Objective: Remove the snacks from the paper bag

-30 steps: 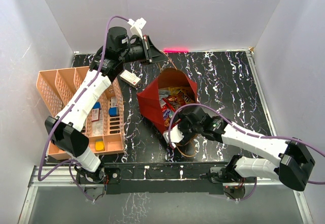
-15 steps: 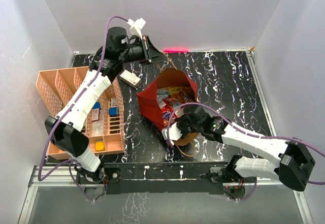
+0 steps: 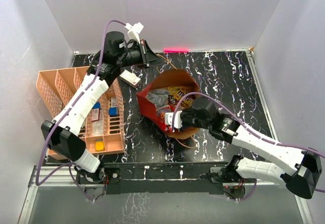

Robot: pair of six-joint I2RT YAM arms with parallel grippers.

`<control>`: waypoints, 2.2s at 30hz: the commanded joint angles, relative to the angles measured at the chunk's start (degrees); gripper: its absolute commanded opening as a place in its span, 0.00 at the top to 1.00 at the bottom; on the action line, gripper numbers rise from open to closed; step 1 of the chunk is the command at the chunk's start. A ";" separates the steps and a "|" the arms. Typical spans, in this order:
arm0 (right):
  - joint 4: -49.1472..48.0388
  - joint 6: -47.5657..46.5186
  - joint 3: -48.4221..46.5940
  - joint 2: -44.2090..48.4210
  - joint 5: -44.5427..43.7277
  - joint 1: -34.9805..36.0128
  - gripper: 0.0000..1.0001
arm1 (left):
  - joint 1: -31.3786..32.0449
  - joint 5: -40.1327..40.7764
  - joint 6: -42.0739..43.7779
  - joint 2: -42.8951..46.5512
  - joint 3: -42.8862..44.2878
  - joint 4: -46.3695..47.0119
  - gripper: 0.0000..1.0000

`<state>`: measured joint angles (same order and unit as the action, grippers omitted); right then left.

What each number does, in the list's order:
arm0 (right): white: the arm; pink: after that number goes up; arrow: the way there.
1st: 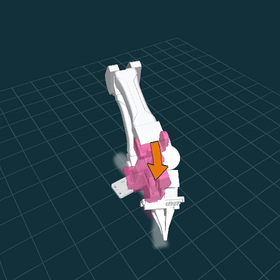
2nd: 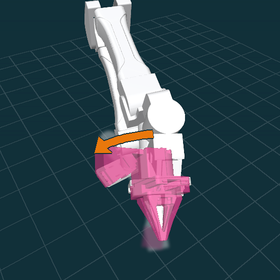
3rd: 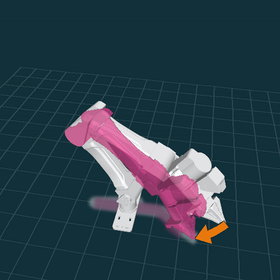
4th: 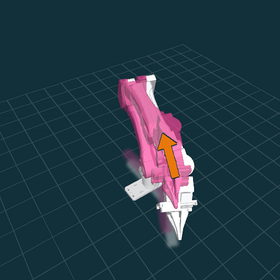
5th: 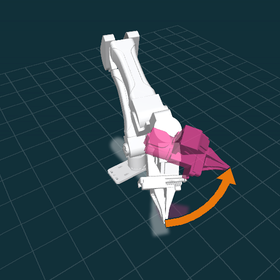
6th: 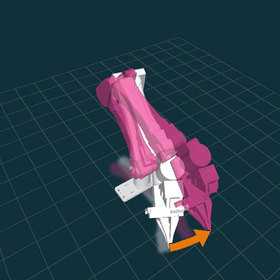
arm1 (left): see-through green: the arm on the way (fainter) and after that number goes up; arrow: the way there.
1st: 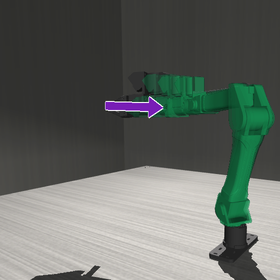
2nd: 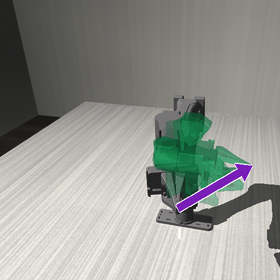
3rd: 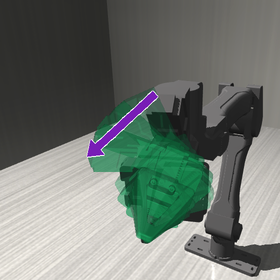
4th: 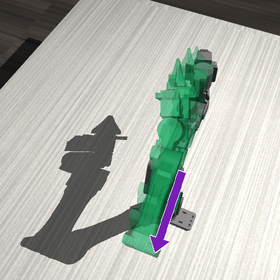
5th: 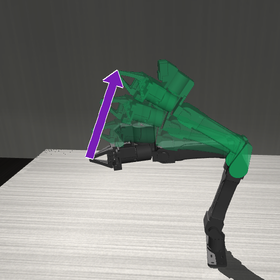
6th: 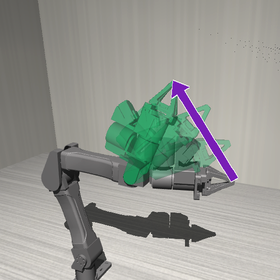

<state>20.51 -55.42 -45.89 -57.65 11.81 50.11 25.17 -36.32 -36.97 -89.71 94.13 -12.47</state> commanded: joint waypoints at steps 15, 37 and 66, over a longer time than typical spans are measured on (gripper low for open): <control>-13.84 34.37 -24.95 1.43 -15.44 -0.01 0.92 | -0.54 2.49 2.67 6.16 1.33 -3.66 1.00; -6.21 34.47 -50.88 -2.10 -49.80 -0.09 0.92 | -0.56 6.26 7.38 6.66 0.84 -9.50 1.00; -6.51 30.75 -3.22 -0.31 1.25 12.29 0.06 | -0.56 8.14 10.34 6.03 0.06 -9.07 1.00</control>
<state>19.88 -19.40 -51.96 -54.43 16.51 57.04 24.91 -27.20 -26.20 -86.39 94.59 -23.73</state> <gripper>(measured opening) 0.892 0.009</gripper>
